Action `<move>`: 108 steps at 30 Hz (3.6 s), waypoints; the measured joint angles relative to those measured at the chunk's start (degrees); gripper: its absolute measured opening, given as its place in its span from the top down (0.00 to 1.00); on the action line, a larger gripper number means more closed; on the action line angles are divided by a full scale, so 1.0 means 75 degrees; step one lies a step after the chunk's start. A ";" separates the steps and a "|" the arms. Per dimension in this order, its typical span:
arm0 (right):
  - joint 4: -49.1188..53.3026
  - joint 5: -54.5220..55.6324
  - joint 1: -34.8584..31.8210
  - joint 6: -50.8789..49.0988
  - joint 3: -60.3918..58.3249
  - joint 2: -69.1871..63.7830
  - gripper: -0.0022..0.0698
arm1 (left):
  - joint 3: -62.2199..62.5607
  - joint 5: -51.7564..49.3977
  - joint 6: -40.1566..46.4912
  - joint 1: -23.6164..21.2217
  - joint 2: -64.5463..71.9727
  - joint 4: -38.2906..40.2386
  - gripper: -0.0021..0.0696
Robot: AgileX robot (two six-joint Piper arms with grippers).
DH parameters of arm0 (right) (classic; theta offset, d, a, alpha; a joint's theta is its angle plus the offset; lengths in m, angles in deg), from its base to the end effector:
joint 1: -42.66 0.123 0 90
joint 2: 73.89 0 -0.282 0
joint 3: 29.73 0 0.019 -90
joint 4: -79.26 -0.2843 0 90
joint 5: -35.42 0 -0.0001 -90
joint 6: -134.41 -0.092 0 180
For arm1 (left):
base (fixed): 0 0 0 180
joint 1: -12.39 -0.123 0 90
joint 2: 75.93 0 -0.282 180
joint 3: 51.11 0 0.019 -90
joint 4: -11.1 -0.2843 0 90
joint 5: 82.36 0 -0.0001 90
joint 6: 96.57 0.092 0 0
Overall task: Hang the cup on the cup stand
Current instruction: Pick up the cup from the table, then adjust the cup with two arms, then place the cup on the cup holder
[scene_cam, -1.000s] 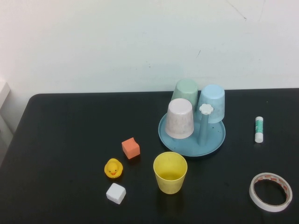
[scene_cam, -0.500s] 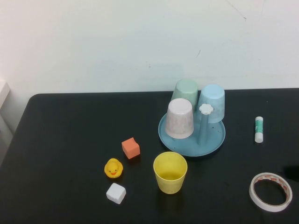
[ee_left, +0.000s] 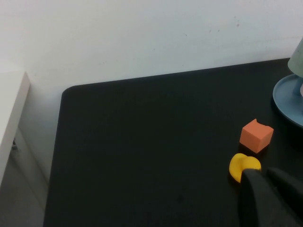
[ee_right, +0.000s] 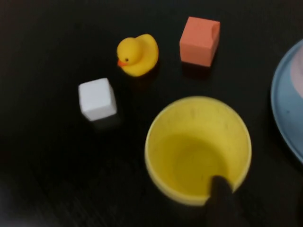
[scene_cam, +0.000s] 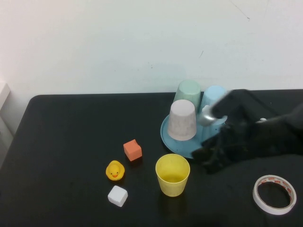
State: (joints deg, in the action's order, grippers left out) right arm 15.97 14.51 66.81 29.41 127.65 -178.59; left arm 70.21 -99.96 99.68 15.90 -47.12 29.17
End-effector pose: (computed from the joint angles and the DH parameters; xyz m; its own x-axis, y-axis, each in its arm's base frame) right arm 0.3242 0.1776 0.1747 -0.5152 -0.4701 -0.7166 -0.7240 0.6862 0.0703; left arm 0.1241 -0.0163 0.2677 -0.2487 -0.0026 -0.9686 0.1472 0.9883 -0.0405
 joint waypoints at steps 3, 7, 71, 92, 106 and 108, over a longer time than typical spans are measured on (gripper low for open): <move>-0.0004 0.0181 0.0084 -0.0047 0.0564 -0.0773 0.42 | 0.0000 0.0000 0.0000 0.0000 0.0000 0.0000 0.97; -0.0017 0.0317 0.0096 -0.0070 0.1188 -0.1743 0.37 | 0.0000 0.0000 0.0000 0.0000 0.0000 0.0000 0.97; -0.4631 0.0158 0.4436 0.5424 0.2593 0.0289 0.91 | 0.0000 -0.0705 -0.3120 0.0000 0.0066 1.0591 0.01; -0.4431 0.0268 0.4522 0.5546 0.2626 0.0305 0.40 | 0.0000 -0.0480 -0.0600 0.0000 0.0066 1.0670 0.18; -0.1887 0.1108 0.4522 0.2980 0.0932 0.2047 0.34 | 0.1332 0.0714 0.4499 0.0000 0.0066 1.0671 0.19; -0.1836 0.1068 0.4522 0.2854 0.0578 0.2350 0.34 | 0.1492 0.0662 0.5595 0.0000 0.0189 1.0671 0.19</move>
State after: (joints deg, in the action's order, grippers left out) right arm 2.20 22.53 100.73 50.81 131.98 -160.97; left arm 81.40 -94.99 141.64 15.90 -45.70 109.20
